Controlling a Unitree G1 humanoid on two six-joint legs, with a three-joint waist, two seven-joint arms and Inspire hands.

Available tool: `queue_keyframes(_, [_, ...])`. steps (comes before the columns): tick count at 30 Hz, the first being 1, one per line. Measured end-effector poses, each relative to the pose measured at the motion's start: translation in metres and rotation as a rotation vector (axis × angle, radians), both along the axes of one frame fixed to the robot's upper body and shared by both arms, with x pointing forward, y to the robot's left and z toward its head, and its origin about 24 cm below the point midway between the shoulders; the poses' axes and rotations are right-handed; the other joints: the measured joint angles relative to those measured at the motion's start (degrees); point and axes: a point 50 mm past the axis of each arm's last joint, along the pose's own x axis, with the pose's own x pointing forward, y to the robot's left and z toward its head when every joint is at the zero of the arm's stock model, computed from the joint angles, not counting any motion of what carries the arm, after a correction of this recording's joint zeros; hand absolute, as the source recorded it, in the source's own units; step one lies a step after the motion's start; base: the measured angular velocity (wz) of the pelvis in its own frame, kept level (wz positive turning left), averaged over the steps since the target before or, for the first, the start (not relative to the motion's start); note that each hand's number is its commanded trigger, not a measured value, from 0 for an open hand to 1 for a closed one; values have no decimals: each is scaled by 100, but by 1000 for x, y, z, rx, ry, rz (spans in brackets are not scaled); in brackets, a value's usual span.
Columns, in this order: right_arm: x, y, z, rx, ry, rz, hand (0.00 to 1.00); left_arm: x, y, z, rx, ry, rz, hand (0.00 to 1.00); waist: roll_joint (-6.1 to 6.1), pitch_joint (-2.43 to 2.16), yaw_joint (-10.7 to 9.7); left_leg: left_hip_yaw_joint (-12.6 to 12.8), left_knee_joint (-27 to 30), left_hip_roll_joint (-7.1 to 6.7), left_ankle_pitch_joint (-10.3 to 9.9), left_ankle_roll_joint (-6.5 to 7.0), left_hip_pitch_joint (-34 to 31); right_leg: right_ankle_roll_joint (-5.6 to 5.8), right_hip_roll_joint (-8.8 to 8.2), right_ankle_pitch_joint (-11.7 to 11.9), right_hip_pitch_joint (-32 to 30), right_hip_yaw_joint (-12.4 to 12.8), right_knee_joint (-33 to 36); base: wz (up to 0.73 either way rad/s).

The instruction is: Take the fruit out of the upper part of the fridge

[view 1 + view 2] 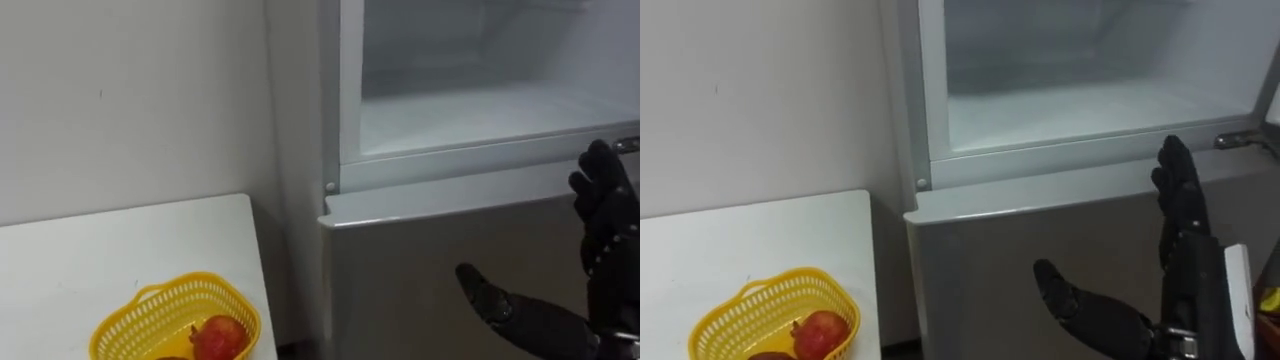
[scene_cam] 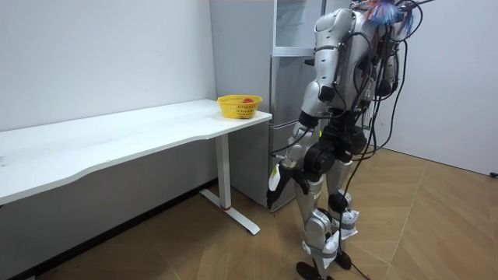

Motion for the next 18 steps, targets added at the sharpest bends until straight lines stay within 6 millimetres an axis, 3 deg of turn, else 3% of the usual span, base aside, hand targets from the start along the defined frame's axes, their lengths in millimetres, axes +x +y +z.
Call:
queue_keyframes(4, [-8, -11, -15, -3, 84, -60, 0, 2, 0, 0, 3, 1, 0, 0, 21, -3, -98, 93, -9, -4, 1, 2, -31, 0, 26, 2, -67, 103, 13, -13])
queue_keyframes(15, [-16, -23, -20, 47, 108, -137, 0, 7, 1, 1, 5, -4, -26, 0, 37, 5, -377, 384, -50, 59, -25, -37, 80, -17, 115, 25, -86, 384, 17, -15])
queue_keyframes(18, [-16, -29, -24, 133, 116, -150, 0, 9, 1, 1, 7, -6, -44, 0, 36, 45, -476, 454, -54, 87, -50, -49, 145, -25, 143, 32, -97, 412, 12, -7])
